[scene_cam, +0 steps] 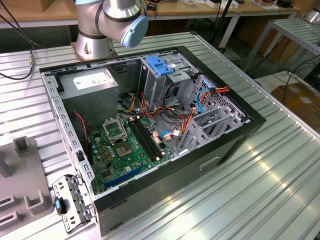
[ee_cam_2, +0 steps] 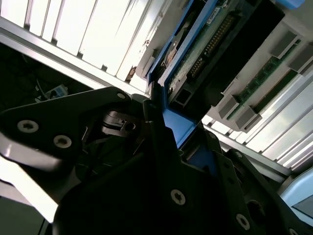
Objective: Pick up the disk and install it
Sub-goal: 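Pick up the disk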
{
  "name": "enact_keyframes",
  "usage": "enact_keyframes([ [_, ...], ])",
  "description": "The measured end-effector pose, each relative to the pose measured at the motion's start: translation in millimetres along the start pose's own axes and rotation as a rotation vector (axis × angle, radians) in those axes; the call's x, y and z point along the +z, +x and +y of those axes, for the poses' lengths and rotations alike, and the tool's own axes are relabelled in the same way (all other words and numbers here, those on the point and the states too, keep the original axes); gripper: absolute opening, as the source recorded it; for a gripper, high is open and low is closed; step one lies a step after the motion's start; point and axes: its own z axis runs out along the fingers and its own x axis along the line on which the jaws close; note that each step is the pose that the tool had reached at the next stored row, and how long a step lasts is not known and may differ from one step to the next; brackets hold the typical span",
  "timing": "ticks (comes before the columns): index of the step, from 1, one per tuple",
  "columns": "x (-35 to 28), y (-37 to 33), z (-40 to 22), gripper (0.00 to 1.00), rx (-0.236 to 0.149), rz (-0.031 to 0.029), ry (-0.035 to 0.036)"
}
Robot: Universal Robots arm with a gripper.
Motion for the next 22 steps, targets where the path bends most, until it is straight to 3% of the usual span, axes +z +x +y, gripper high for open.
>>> enact_keyframes([
  [19, -35.2, -0.4, 0.0, 0.37, 0.000, 0.0000, 0.0001],
  [22, -37.6, -0.4, 0.0, 0.37, 0.000, -0.0002, 0.0003],
])
